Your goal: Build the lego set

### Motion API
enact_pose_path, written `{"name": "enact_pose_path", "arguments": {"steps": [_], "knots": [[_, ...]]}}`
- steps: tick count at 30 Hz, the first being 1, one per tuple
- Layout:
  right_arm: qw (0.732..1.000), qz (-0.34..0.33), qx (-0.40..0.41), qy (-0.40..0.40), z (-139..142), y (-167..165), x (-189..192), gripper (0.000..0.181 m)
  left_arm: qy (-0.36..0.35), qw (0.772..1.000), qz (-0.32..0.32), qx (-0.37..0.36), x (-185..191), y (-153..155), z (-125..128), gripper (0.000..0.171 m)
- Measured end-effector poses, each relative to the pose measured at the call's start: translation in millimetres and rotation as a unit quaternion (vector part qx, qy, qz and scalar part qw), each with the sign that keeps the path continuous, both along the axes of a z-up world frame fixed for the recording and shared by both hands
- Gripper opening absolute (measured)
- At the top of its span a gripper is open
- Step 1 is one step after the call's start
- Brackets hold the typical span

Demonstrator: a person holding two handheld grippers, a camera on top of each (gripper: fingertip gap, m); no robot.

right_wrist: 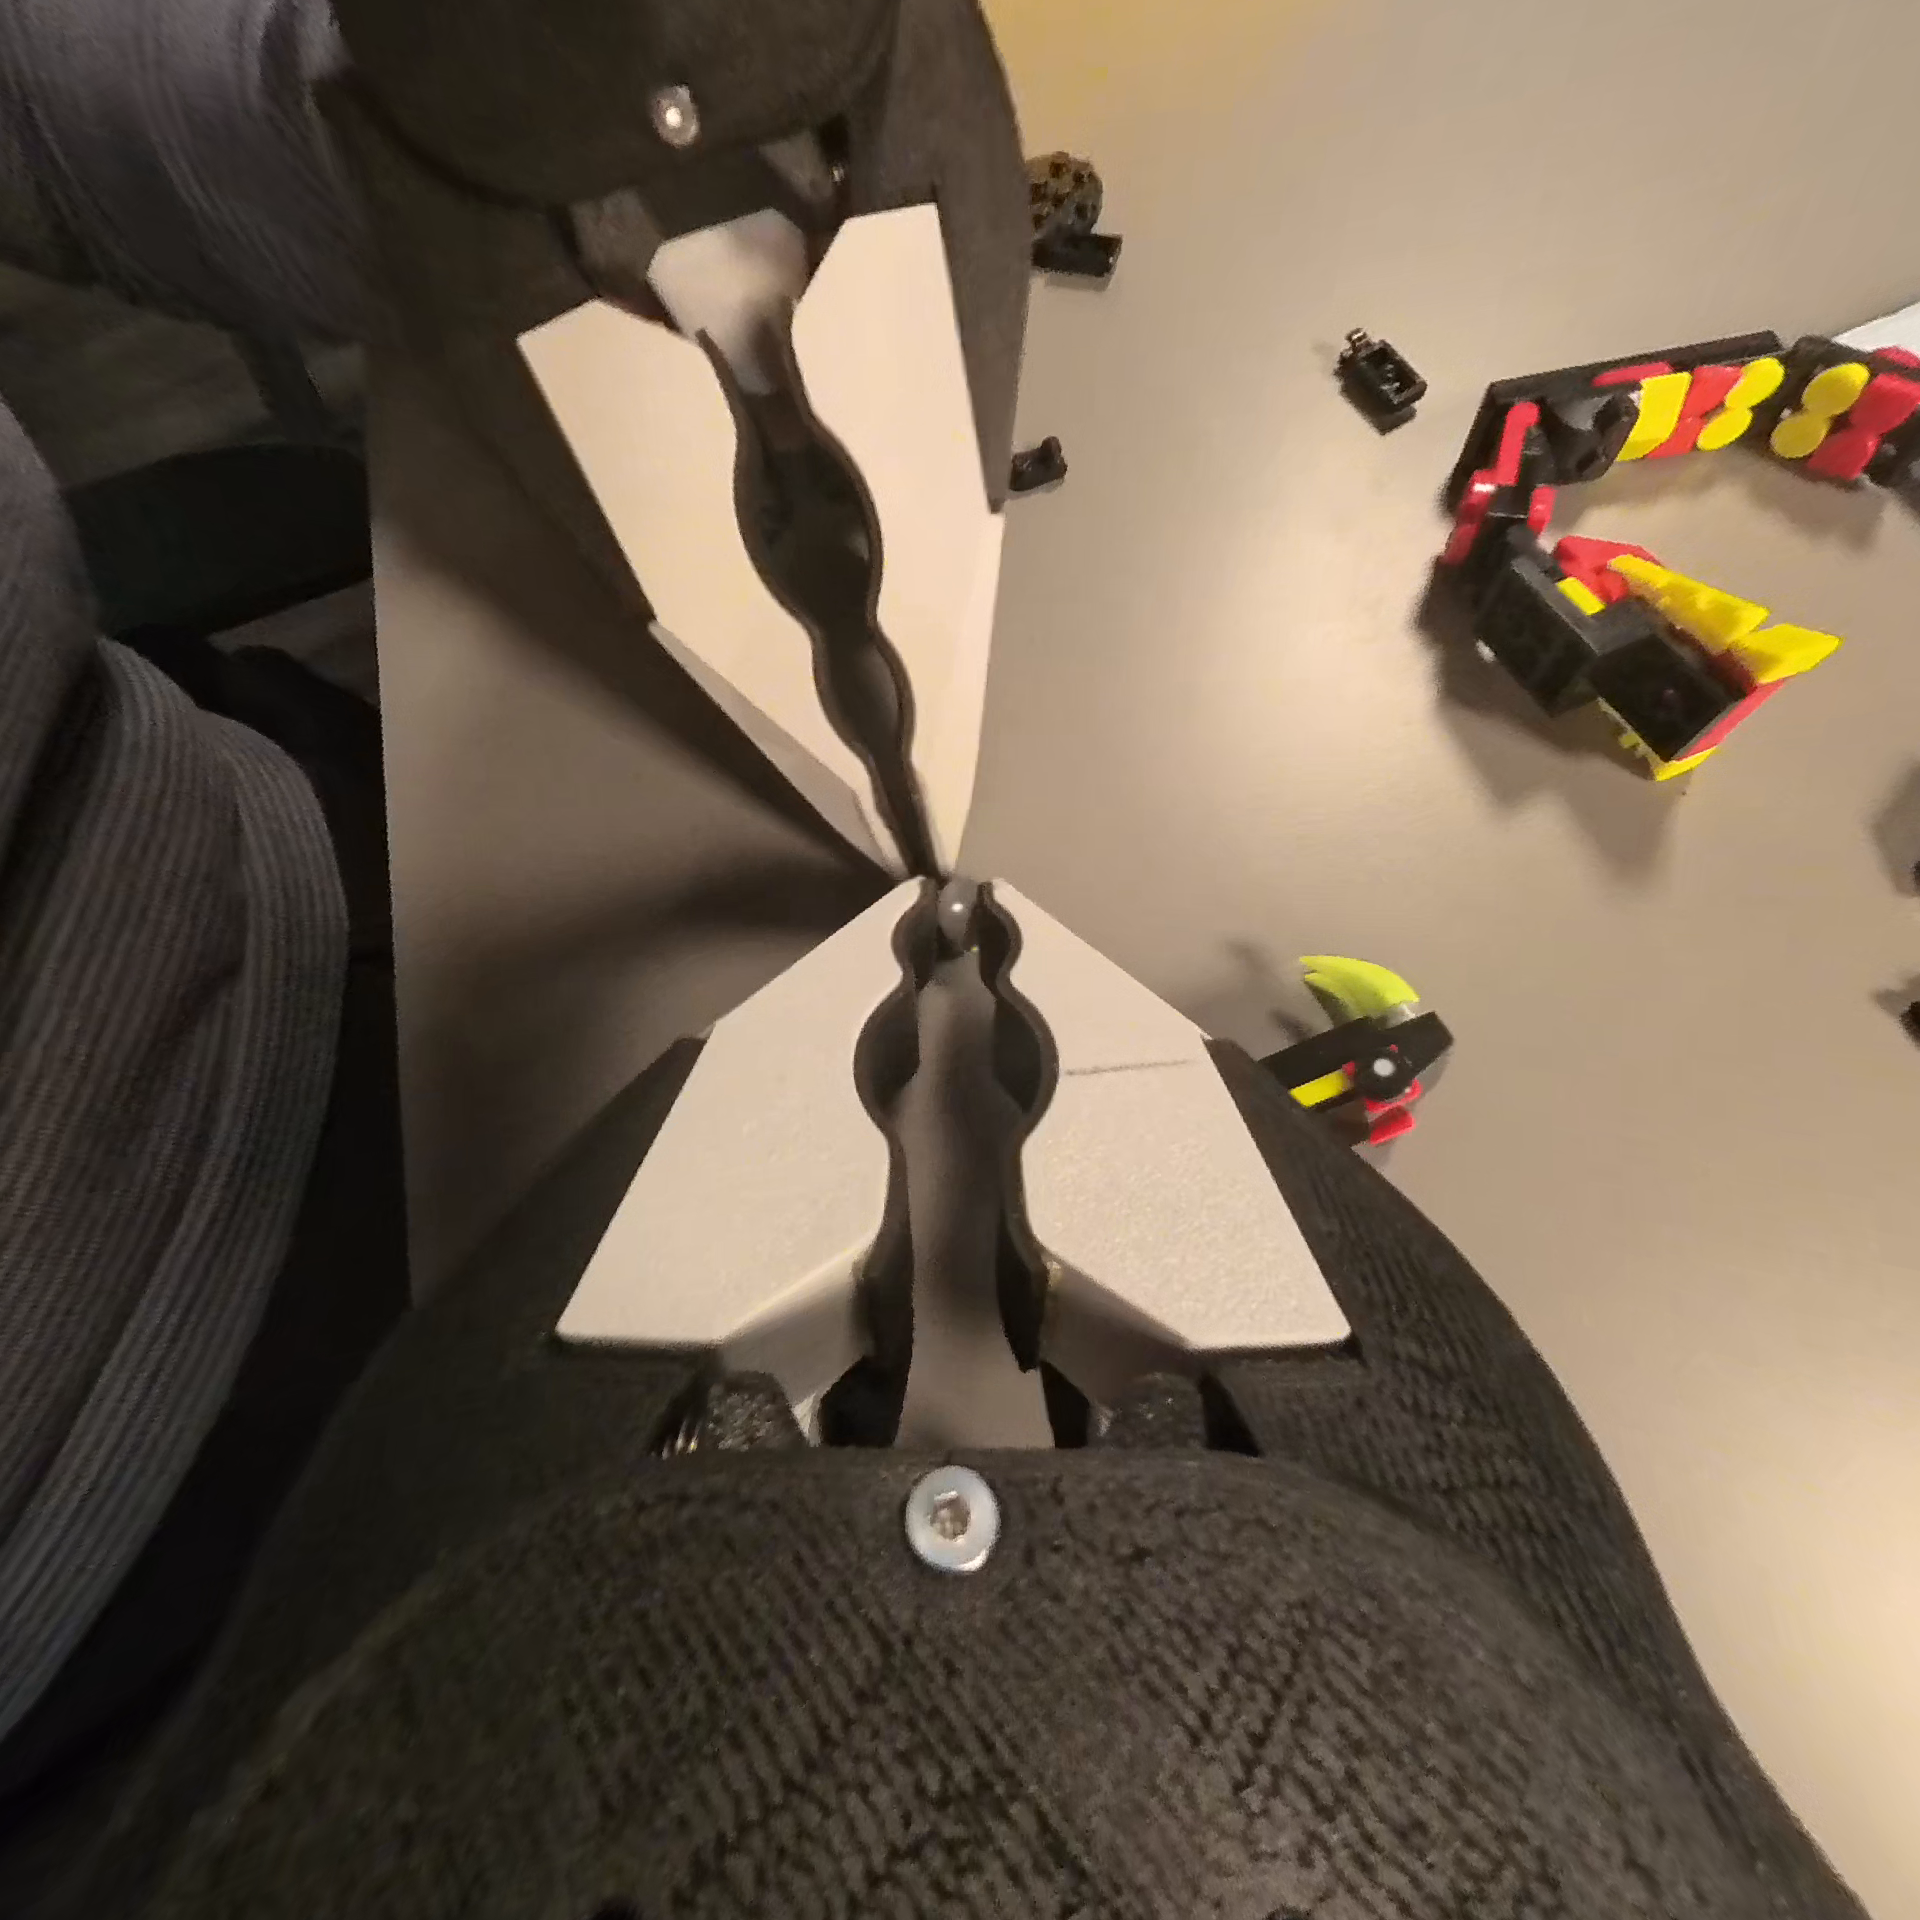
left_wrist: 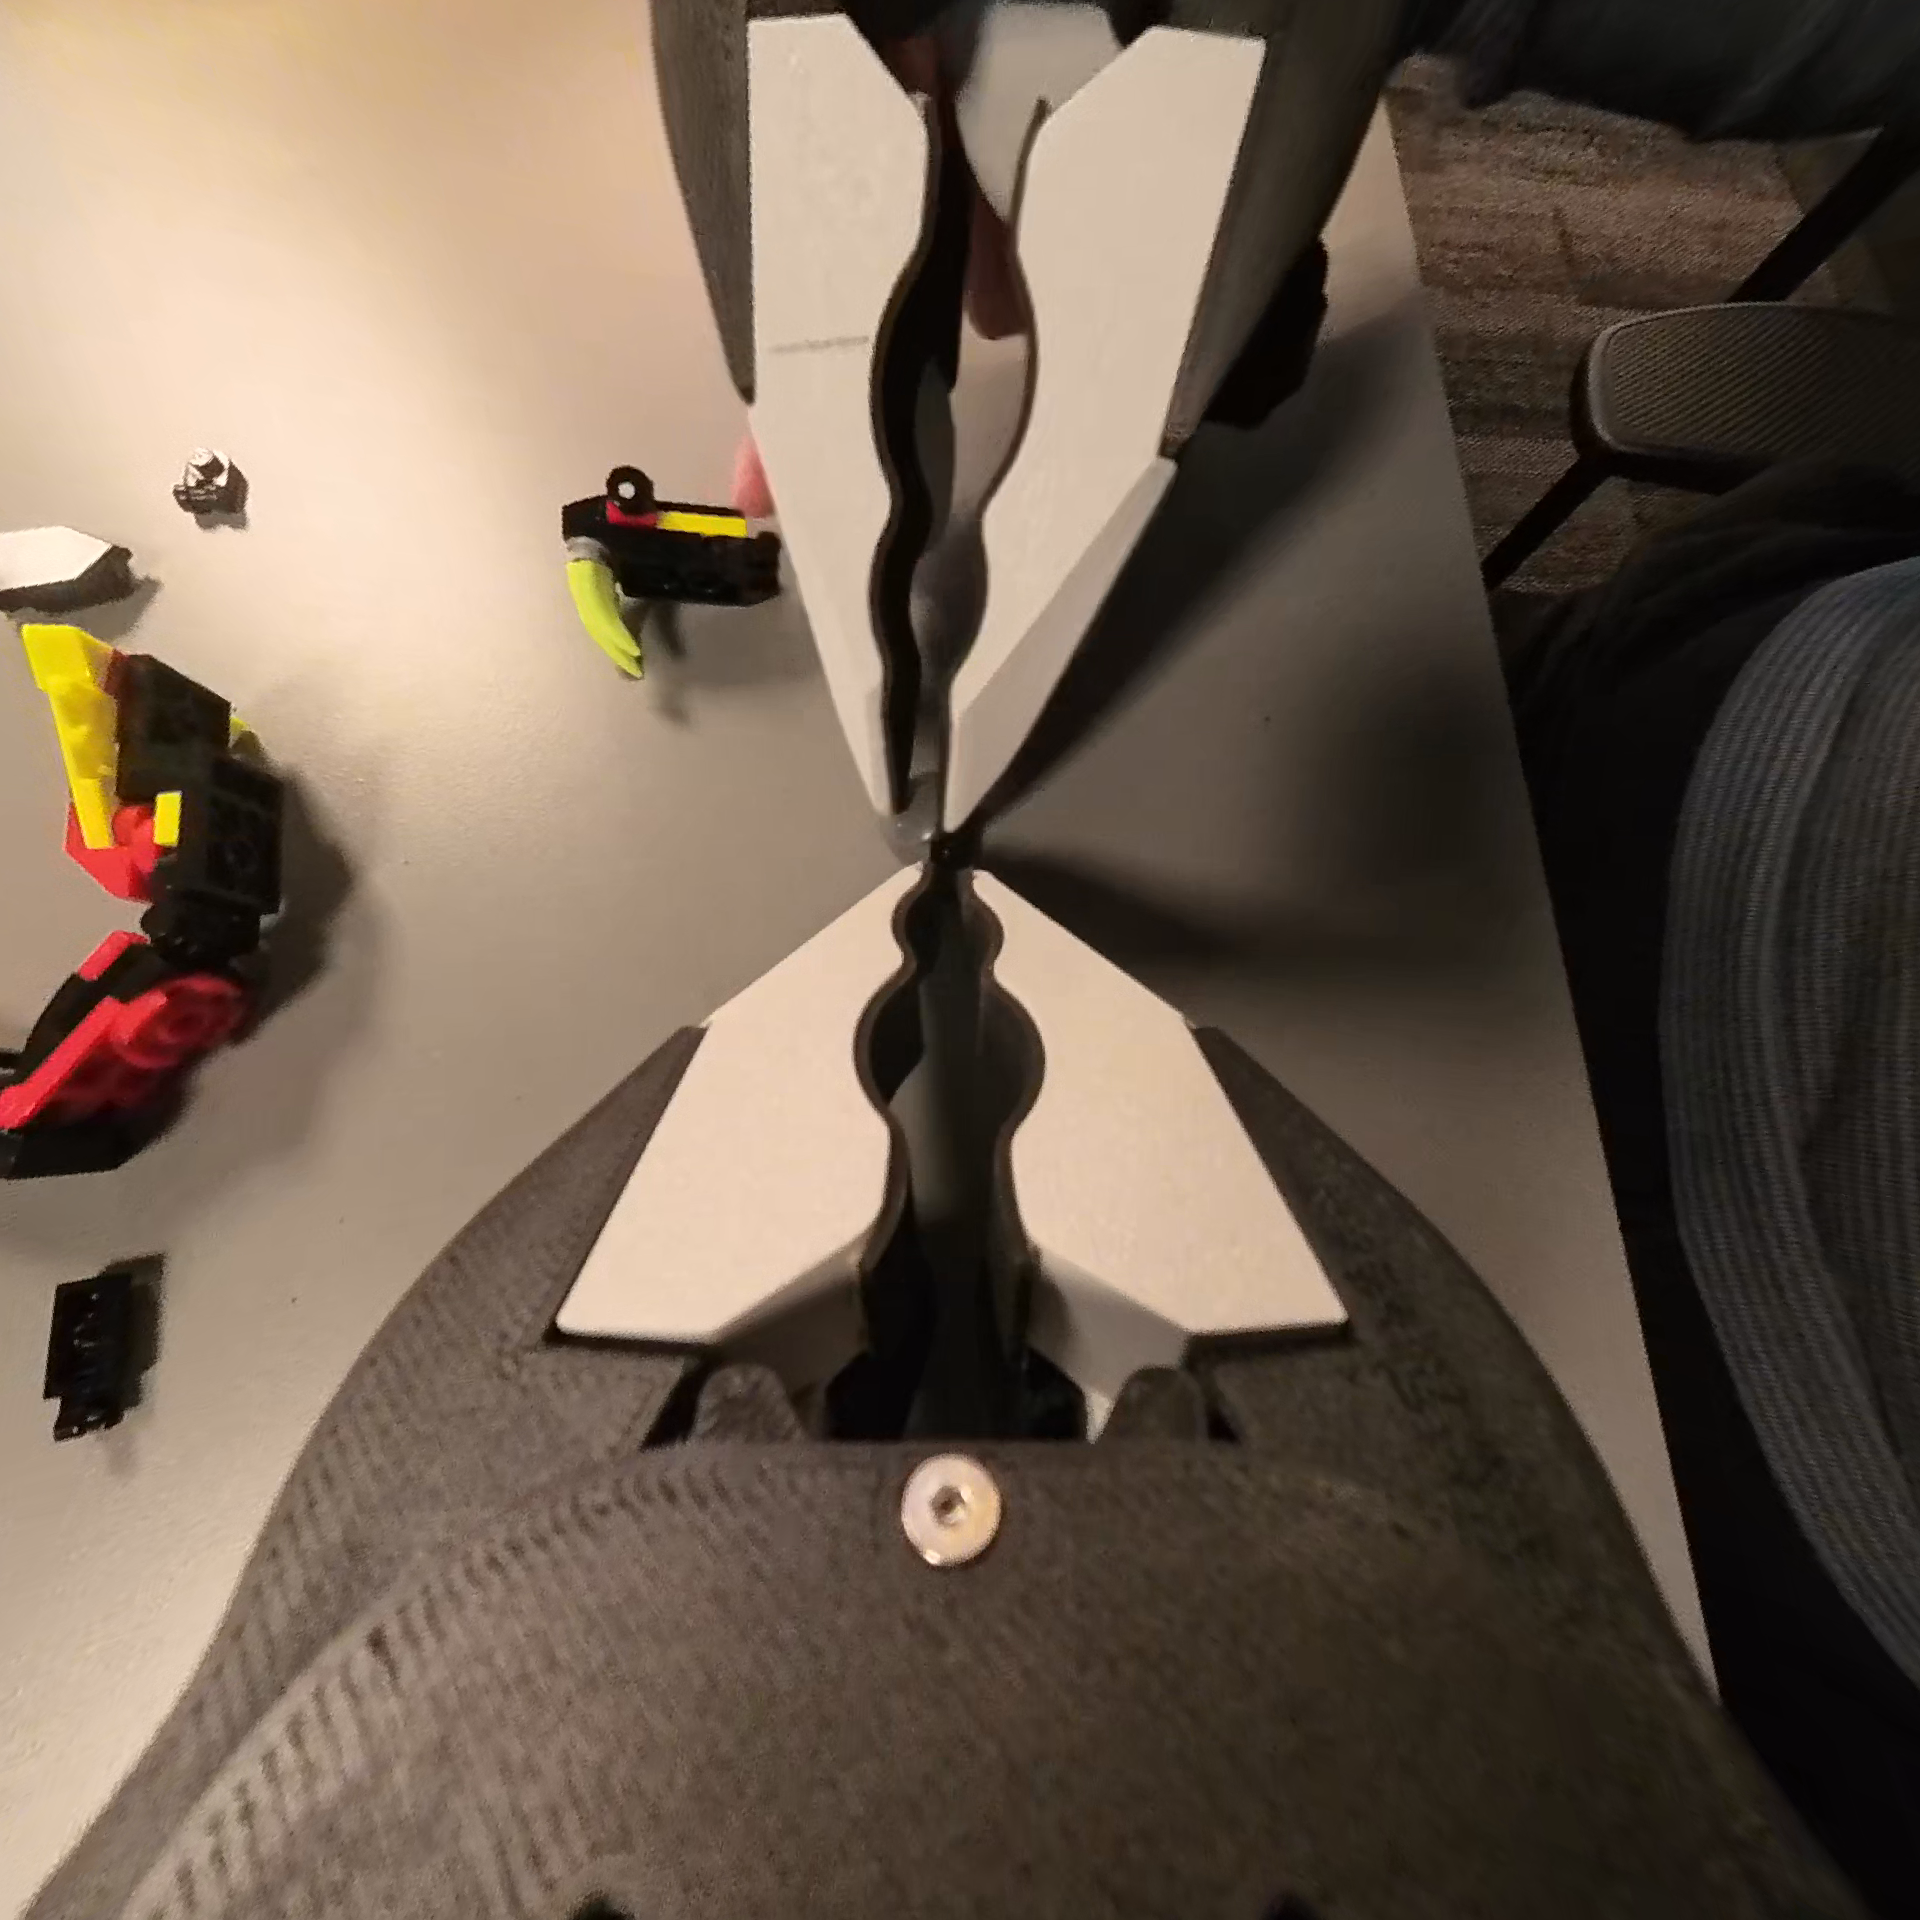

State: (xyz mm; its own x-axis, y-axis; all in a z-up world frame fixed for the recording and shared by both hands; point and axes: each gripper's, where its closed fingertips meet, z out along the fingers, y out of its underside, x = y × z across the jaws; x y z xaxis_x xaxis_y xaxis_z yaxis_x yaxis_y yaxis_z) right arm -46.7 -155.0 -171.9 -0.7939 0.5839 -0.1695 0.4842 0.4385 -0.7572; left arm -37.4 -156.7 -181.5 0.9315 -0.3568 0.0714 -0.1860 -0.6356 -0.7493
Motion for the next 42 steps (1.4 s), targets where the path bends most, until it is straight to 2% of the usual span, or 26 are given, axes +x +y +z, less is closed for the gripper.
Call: {"name": "enact_pose_path", "arguments": {"steps": [9, 21, 26, 32, 38, 42], "knots": [[1.000, 0.006, -0.009, -0.001, -1, -2, 5, 0.010, -0.001, 1.000, -0.001, 0.000, 0, 0, 0, 0.002], [0.993, 0.008, 0.068, 0.097, -4, -8, 10, 0.019, -0.013, 1.000, 0.008, -0.004, 2, 1, 0, 0.002], [0.989, -0.004, 0.067, 0.128, 3, -6, 11, 0.022, -0.014, 1.000, 0.009, -0.004, 3, 2, 0, 0.002], [0.998, -0.042, 0.001, 0.048, 2, 8, 10, 0.022, -0.013, 1.000, 0.009, -0.004, 3, 2, 0, 0.002], [0.998, -0.042, -0.034, -0.025, -4, 3, 11, 0.018, -0.013, 1.000, 0.007, -0.004, 4, 2, 0, 0.002], [0.999, -0.030, -0.014, -0.005, -5, 1, 12, 0.019, -0.013, 1.000, 0.006, -0.004, 4, 2, 0, 0.002]]}}
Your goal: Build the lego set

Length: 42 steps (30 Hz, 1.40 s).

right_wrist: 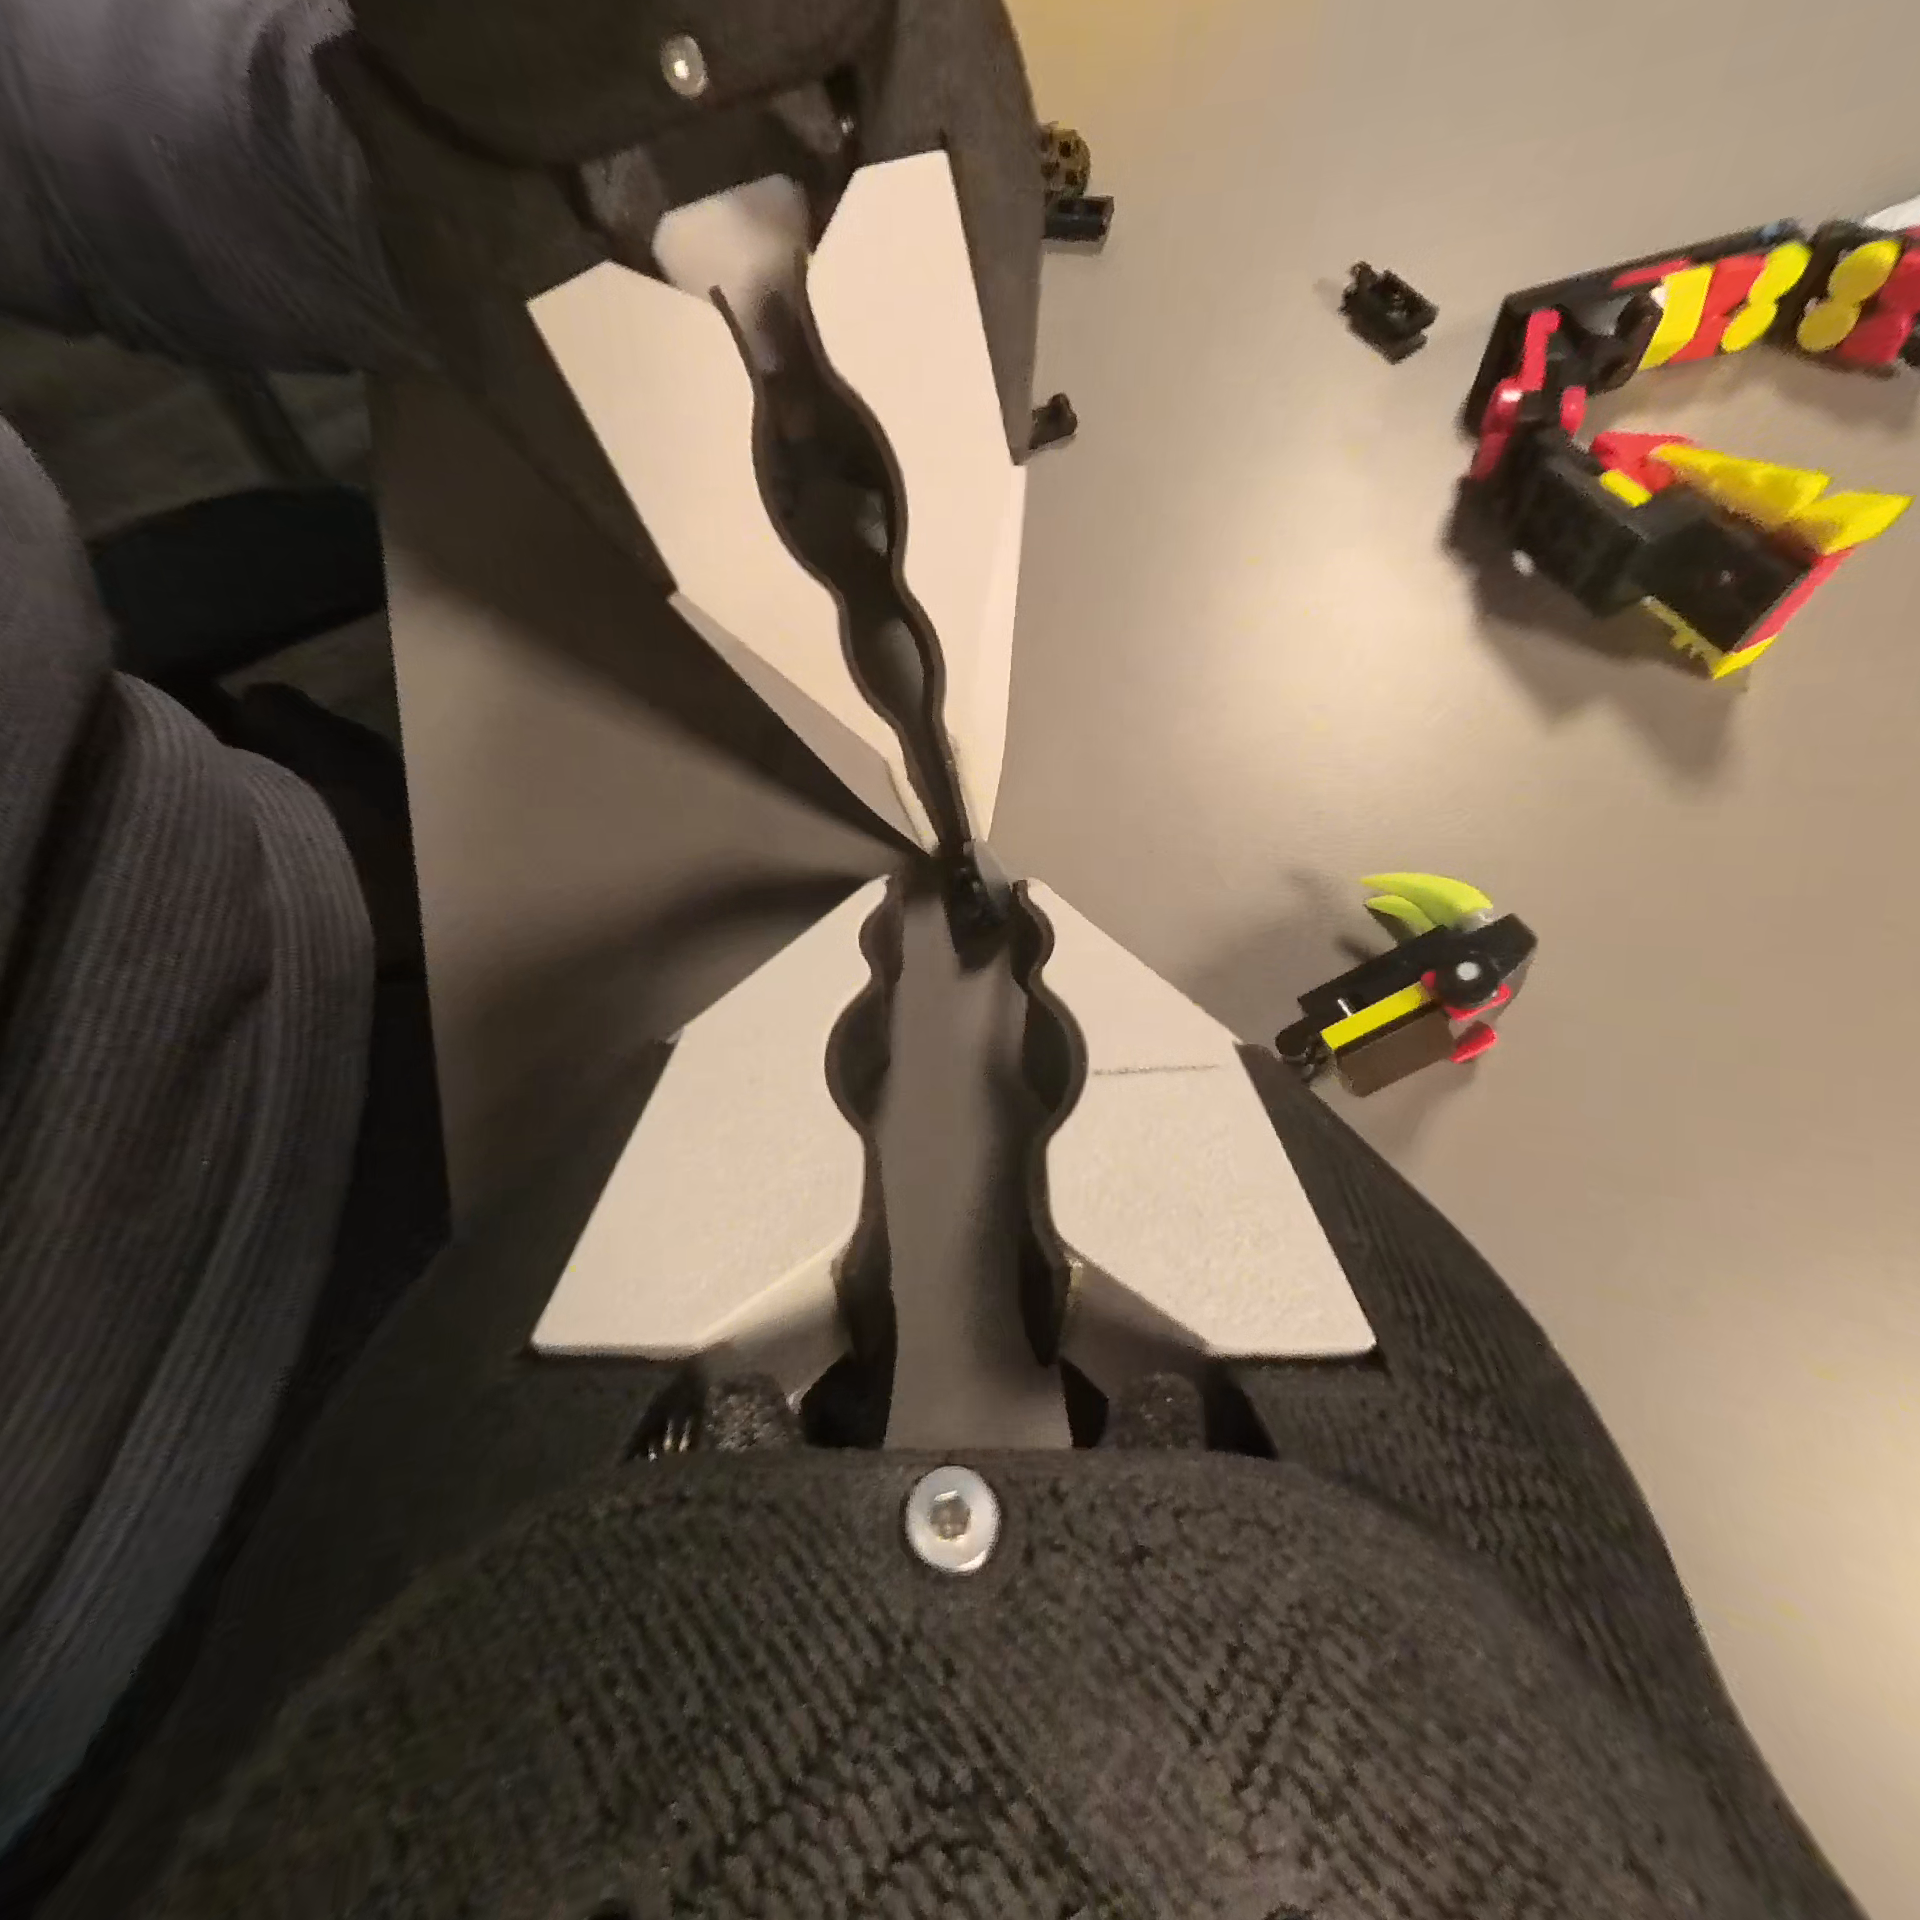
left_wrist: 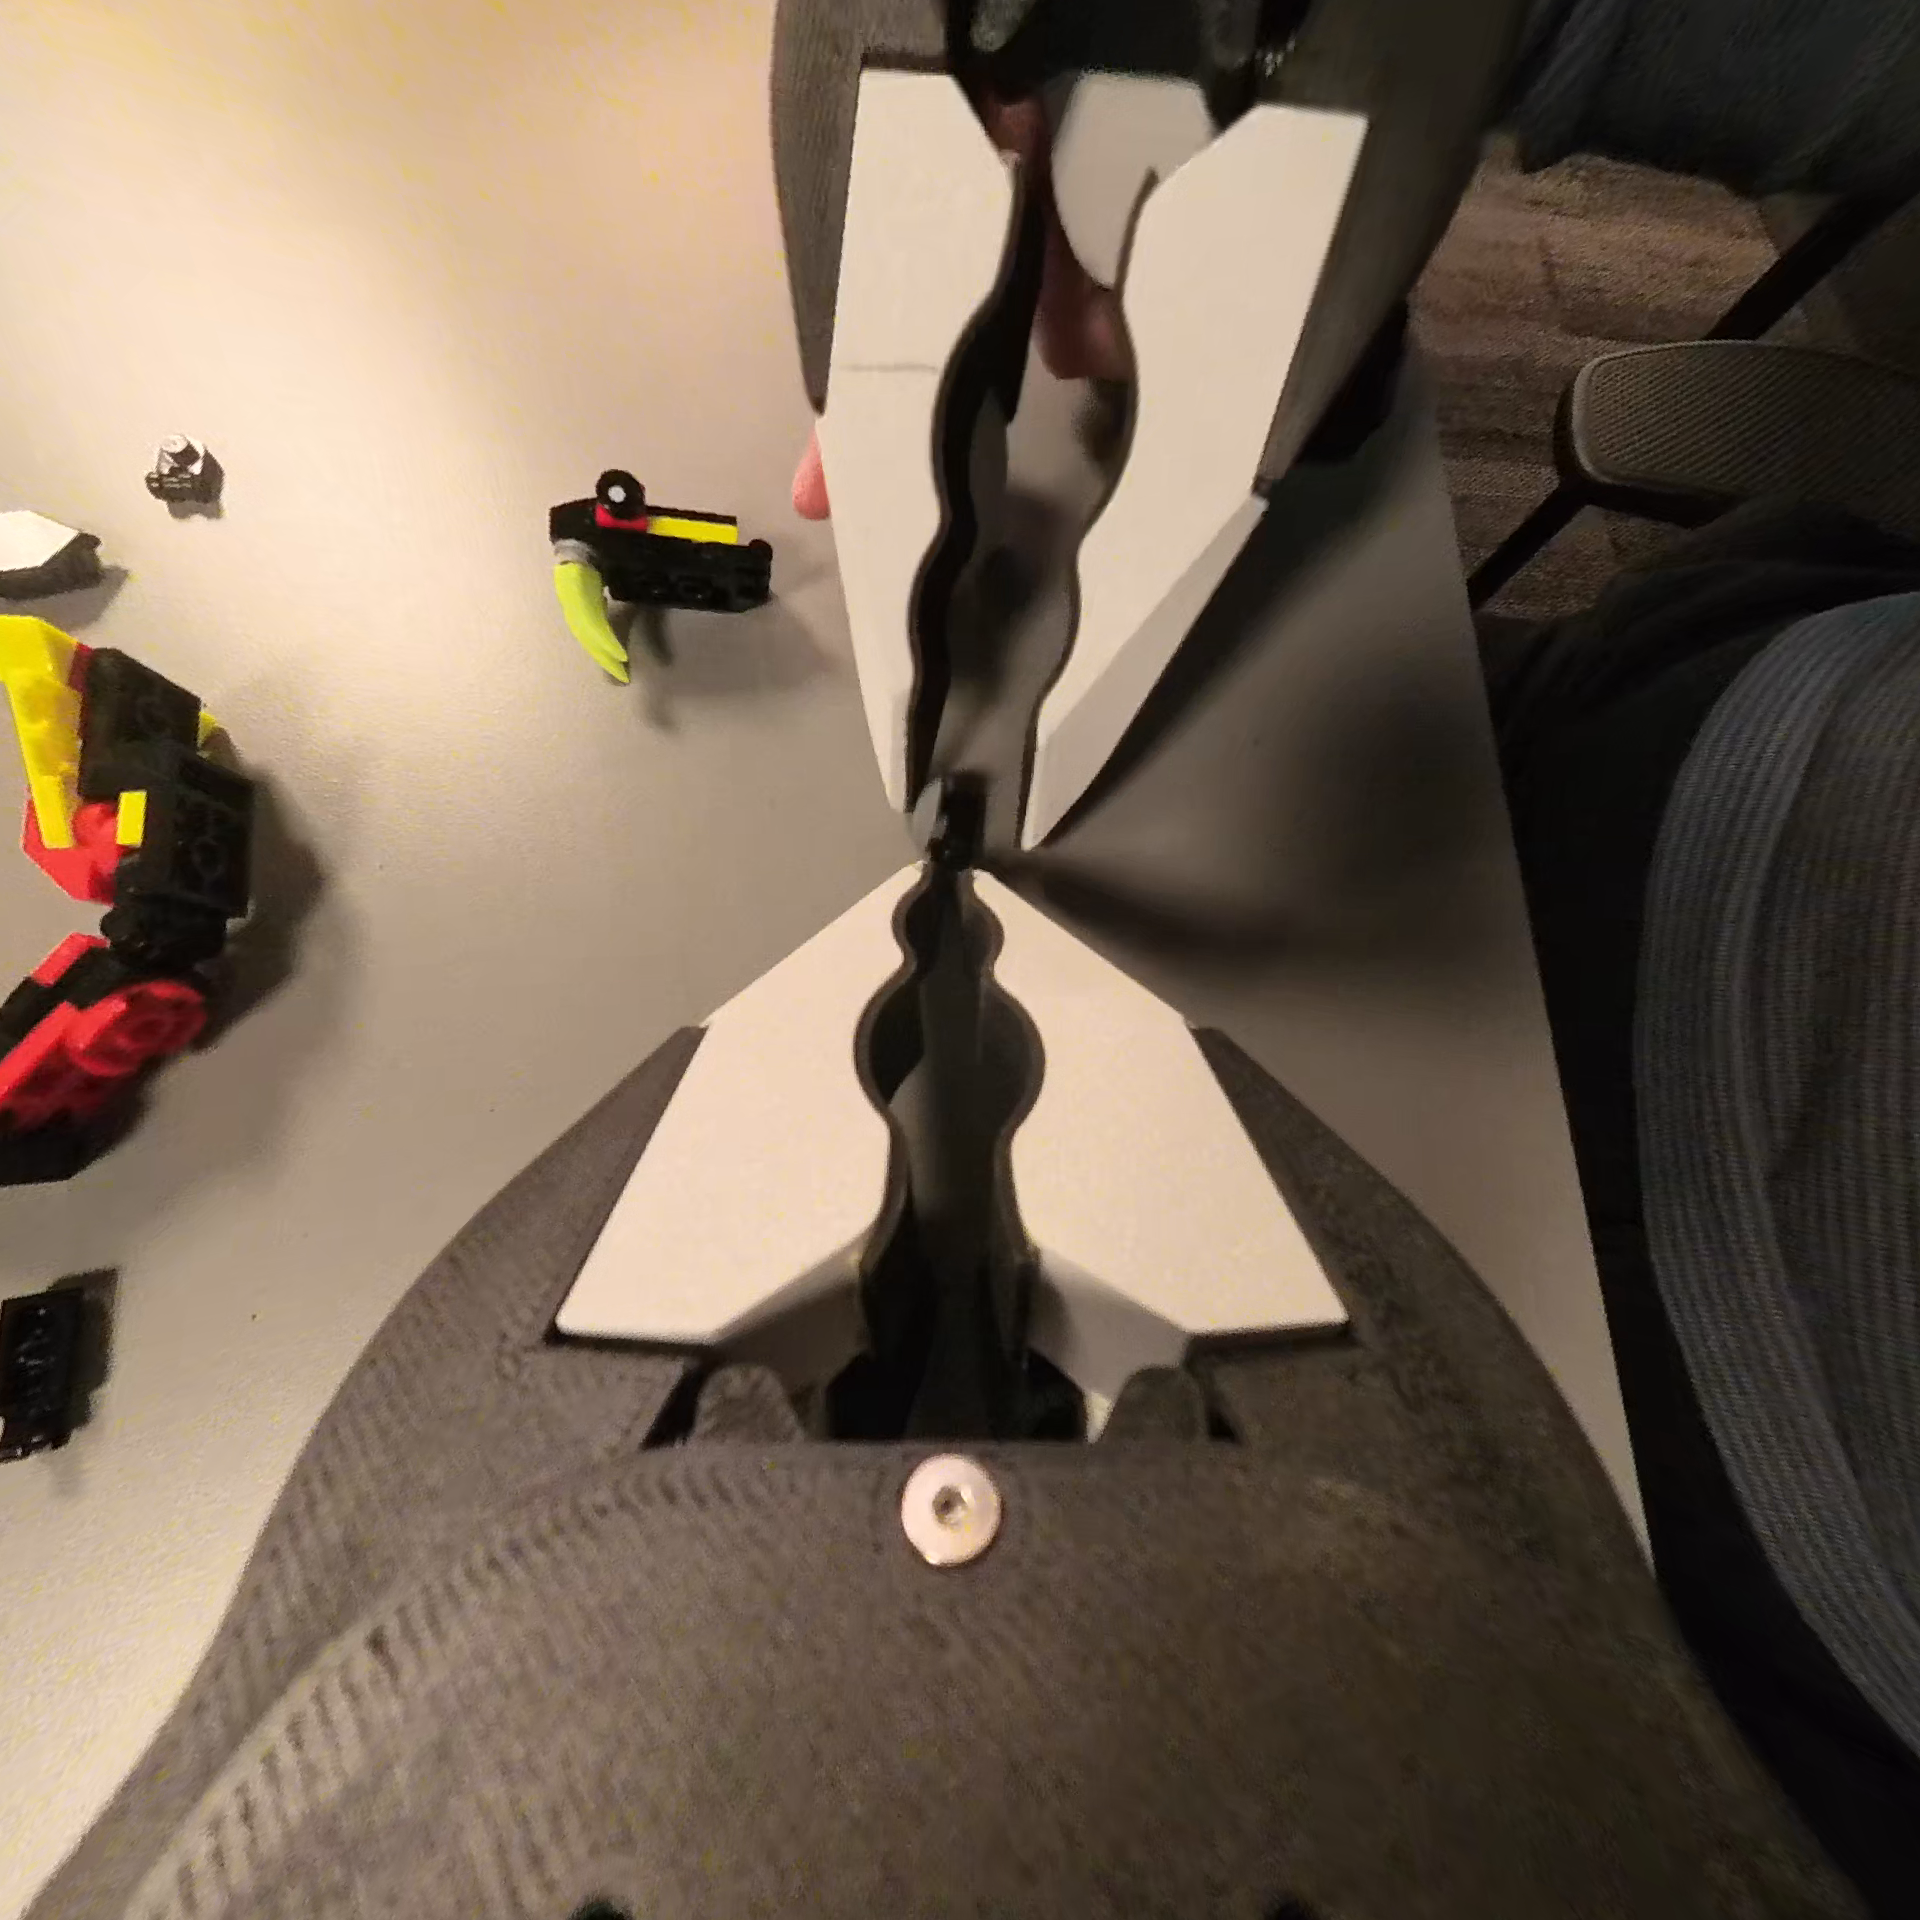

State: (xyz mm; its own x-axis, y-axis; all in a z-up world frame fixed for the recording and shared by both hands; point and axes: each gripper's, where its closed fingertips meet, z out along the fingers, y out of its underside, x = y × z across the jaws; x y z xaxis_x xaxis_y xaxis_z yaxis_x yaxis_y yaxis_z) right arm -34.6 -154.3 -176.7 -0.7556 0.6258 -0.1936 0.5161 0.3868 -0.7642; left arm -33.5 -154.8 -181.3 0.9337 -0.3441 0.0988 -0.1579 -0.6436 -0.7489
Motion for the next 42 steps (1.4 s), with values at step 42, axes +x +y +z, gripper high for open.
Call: {"name": "enact_pose_path", "arguments": {"steps": [42], "knots": [[0.855, 0.134, 0.422, 0.270, 1, -2, -16, 0.006, -0.330, 0.937, 0.083, -0.083, -6, -6, 10, 0.000]]}}
